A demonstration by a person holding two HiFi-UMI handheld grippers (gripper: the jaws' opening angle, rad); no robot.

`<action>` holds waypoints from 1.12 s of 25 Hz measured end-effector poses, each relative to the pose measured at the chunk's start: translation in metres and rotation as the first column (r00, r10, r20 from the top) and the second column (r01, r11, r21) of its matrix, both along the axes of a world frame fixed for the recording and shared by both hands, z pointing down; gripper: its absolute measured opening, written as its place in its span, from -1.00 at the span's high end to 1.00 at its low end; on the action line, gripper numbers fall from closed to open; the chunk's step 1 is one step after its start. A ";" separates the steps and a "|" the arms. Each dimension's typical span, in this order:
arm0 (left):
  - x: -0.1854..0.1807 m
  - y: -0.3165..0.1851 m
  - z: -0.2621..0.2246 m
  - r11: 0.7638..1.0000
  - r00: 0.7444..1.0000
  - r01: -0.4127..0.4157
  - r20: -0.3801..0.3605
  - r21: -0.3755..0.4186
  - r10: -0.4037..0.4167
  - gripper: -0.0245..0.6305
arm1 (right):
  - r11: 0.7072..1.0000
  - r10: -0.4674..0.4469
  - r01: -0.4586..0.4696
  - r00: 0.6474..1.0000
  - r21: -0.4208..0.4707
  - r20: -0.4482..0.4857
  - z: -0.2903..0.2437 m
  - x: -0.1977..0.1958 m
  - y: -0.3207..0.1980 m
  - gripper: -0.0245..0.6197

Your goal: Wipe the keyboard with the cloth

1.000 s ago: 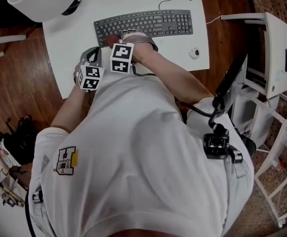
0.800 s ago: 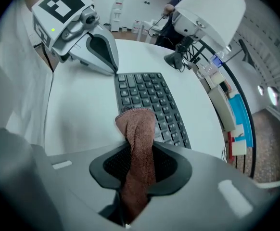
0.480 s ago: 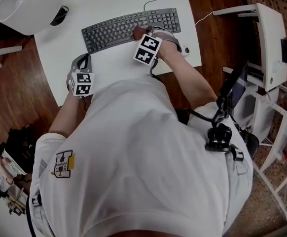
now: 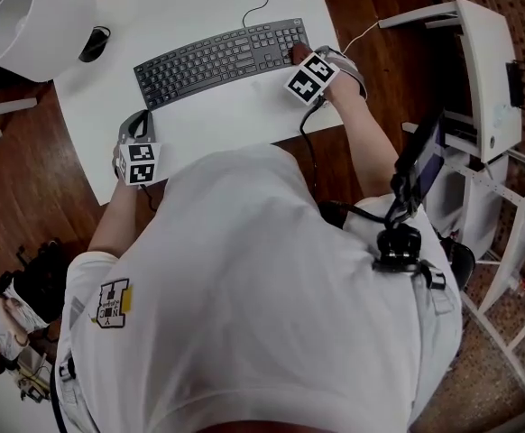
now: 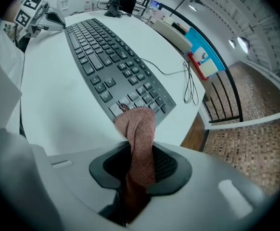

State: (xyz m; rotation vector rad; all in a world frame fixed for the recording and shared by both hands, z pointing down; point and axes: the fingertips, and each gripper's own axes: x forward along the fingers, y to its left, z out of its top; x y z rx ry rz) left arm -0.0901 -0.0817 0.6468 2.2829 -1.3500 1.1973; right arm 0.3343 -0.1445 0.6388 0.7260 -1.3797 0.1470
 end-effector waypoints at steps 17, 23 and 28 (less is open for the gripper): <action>-0.002 0.001 -0.002 0.989 0.990 0.144 -0.006 0.018 -0.144 0.93 | 0.908 -0.415 0.409 0.907 0.091 0.066 -0.010 -0.061 -0.098 0.61; -0.003 -0.001 0.002 0.986 0.986 0.165 -0.018 0.026 -0.165 0.93 | 0.904 -0.427 0.425 0.900 0.043 0.086 -0.007 -0.048 -0.050 0.61; -0.003 0.000 0.000 0.986 0.987 0.162 -0.021 0.033 -0.162 0.93 | 0.886 -0.456 0.462 0.884 -0.039 0.106 -0.004 -0.034 0.004 0.61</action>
